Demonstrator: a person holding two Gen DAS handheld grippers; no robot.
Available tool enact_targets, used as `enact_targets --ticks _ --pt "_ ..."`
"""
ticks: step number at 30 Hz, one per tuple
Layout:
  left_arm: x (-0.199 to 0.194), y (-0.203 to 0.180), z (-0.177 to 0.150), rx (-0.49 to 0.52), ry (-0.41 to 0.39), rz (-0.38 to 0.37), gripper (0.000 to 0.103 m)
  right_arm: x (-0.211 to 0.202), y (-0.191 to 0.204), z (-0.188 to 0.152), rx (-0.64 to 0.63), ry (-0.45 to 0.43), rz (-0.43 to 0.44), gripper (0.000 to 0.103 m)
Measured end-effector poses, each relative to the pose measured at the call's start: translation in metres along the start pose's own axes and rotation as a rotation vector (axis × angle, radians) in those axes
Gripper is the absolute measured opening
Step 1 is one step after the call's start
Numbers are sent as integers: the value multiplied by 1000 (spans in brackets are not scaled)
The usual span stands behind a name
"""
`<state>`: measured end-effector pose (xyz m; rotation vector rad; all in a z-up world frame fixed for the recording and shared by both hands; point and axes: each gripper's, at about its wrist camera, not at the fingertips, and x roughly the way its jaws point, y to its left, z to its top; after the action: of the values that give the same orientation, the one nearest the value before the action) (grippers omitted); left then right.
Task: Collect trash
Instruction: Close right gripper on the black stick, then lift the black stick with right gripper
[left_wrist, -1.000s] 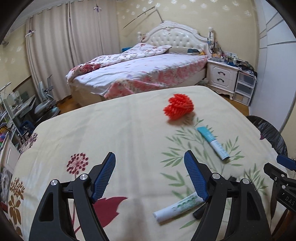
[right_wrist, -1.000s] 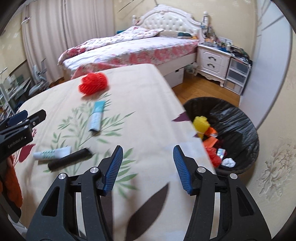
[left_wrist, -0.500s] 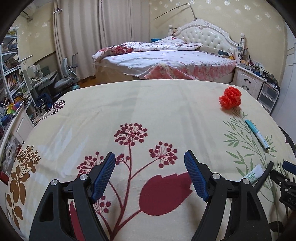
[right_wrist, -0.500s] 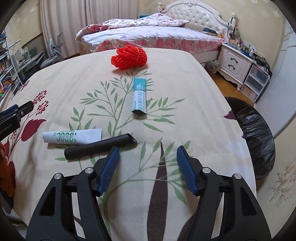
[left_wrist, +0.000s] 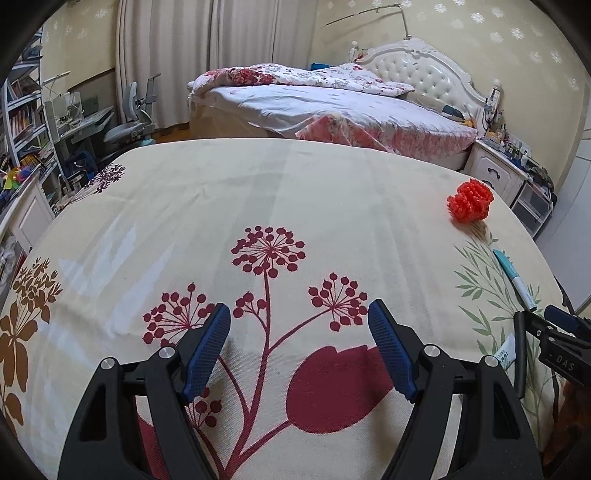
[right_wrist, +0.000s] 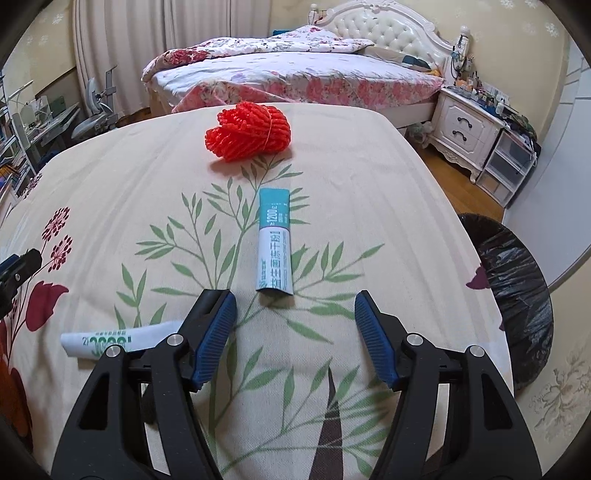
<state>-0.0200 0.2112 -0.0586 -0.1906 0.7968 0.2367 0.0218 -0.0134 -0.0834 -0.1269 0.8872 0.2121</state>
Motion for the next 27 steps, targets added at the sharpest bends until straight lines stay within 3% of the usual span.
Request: enact_targets --ticks 5,11,17,27 --pt "-1 2 0 -6 -1 -6 75 -13 -4 -6 40 -22 -15 65" --pt "-2 3 0 -11 -7 -1 75 -32 14 -11 10 -49 28 65" --pt "-4 6 0 -27 -11 -5 75 -24 33 -21 -55 -4 36 65" --pt "-5 6 0 -20 -12 -4 75 -25 22 -25 -41 6 22 47"
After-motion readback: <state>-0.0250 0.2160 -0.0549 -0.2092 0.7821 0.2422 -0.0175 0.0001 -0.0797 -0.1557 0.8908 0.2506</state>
